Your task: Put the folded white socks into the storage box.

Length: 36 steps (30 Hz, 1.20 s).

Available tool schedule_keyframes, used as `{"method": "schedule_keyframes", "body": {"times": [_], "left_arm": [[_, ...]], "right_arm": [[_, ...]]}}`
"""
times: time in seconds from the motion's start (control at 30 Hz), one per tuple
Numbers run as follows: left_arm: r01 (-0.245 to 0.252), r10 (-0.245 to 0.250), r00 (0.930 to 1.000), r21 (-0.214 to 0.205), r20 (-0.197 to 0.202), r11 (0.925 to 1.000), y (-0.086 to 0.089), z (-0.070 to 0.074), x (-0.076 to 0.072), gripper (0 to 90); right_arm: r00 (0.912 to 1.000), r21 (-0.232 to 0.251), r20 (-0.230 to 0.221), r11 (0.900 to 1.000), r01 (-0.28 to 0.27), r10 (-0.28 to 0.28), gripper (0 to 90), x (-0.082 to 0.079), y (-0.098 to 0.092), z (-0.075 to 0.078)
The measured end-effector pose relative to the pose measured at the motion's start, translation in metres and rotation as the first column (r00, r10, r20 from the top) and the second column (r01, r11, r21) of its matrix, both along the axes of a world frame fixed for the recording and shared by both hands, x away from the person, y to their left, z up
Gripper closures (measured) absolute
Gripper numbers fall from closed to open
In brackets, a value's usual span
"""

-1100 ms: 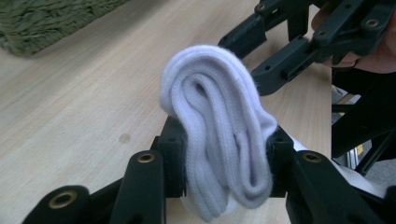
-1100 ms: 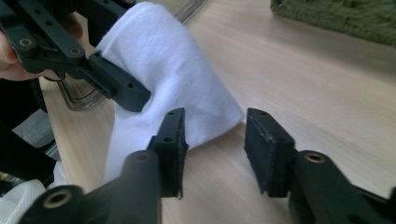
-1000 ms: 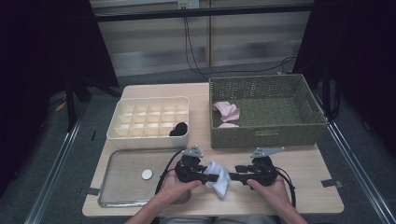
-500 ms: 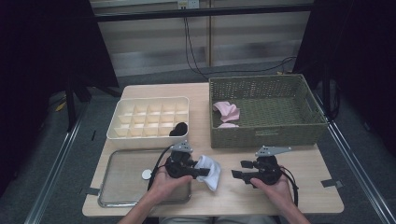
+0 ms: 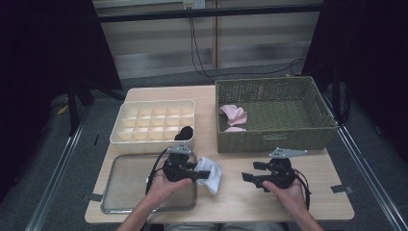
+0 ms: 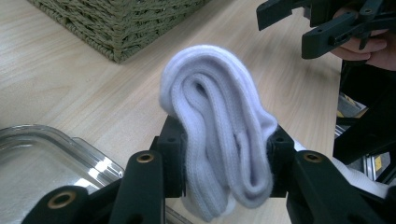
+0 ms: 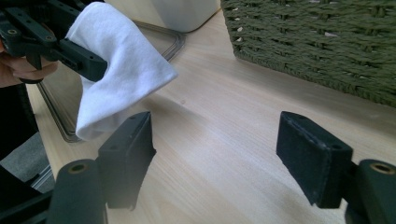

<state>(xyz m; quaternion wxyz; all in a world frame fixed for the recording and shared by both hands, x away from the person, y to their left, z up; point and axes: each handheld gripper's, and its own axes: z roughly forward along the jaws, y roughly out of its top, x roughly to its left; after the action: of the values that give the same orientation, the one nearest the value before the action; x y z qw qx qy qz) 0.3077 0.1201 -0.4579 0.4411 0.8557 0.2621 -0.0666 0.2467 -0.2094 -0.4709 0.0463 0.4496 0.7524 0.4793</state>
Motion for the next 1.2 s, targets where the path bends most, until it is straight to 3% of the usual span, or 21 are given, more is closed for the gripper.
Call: {"method": "schedule_keyframes", "body": {"times": [0.17, 0.33, 0.67, 0.87, 1.2], "left_arm": [[-0.017, 0.017, 0.9999, 0.006, 0.000, 0.9998, 0.004, 0.002, 0.000, 60.6], [-0.037, 0.036, 0.9991, 0.026, 0.021, 0.9990, 0.014, 0.010, 0.003, 60.6], [-0.060, 0.060, 0.9977, 0.010, 0.032, 0.9981, 0.032, 0.015, 0.004, 60.5], [-0.082, 0.081, 0.9964, 0.034, 0.026, 0.9961, 0.040, 0.017, 0.009, 60.5], [-0.129, 0.128, 0.9912, 0.033, 0.032, 0.9910, 0.056, 0.024, 0.018, 60.6]], "right_arm": [[0.9998, 0.011, 0.009, 0.9998, -0.019, 0.018, 24.6, -0.002, -0.001, 0.001], [0.9999, -0.009, 0.007, 0.9999, -0.012, 0.012, 23.1, -0.003, -0.001, 0.002], [0.9992, -0.001, 0.032, 0.9997, 0.022, -0.022, 21.1, -0.010, -0.010, 0.005], [0.9985, 0.003, 0.046, 0.9996, 0.029, -0.029, 20.4, -0.011, -0.014, -0.003], [0.9982, -0.001, 0.059, 0.9999, 0.015, -0.014, 17.7, -0.010, -0.011, -0.005]]}}
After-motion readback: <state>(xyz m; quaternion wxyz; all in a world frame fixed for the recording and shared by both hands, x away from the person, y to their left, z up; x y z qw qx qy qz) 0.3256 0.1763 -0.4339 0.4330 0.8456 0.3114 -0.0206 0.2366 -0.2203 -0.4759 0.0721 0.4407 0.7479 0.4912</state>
